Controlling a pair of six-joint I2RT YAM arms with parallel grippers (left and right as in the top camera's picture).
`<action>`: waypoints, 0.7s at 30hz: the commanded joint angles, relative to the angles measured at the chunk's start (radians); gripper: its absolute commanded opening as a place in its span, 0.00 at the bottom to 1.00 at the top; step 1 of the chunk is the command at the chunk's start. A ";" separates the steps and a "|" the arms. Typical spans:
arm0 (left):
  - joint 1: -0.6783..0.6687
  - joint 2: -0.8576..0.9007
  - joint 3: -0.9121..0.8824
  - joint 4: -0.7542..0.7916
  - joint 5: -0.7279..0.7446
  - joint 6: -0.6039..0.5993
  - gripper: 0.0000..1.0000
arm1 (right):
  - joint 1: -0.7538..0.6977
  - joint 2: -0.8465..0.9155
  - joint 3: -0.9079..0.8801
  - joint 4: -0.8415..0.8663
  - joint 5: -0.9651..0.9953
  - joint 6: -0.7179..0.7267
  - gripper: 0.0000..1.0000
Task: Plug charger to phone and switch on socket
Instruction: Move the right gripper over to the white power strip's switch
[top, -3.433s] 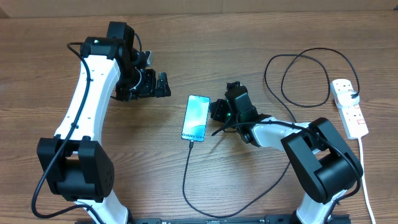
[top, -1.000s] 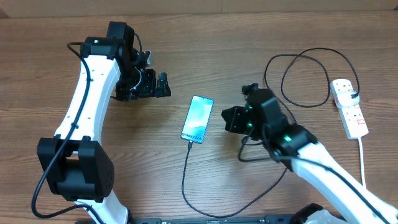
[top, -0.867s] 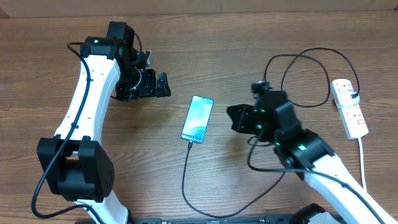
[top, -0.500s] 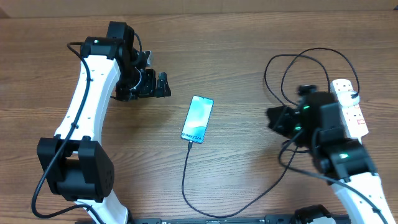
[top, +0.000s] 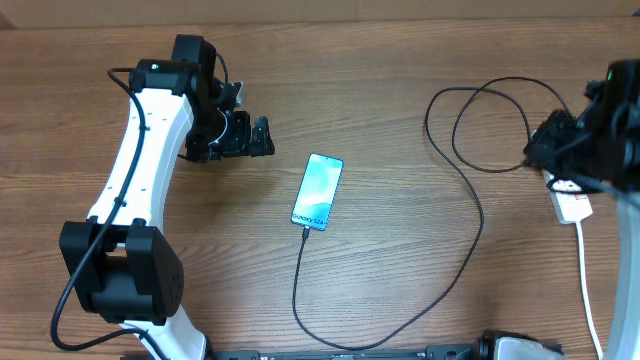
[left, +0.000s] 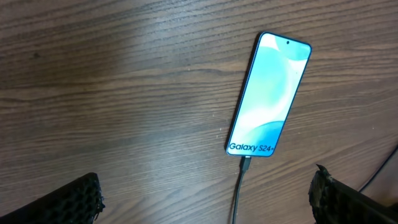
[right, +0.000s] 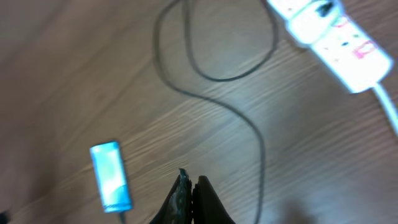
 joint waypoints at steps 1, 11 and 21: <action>0.001 -0.011 0.001 0.000 -0.001 -0.006 1.00 | -0.015 0.090 0.018 -0.024 0.110 -0.037 0.04; 0.001 -0.011 0.001 0.000 -0.001 -0.006 1.00 | -0.044 0.315 -0.008 -0.021 0.290 0.029 1.00; 0.001 -0.011 0.001 0.000 -0.001 -0.006 1.00 | -0.163 0.354 -0.208 0.230 0.364 0.205 1.00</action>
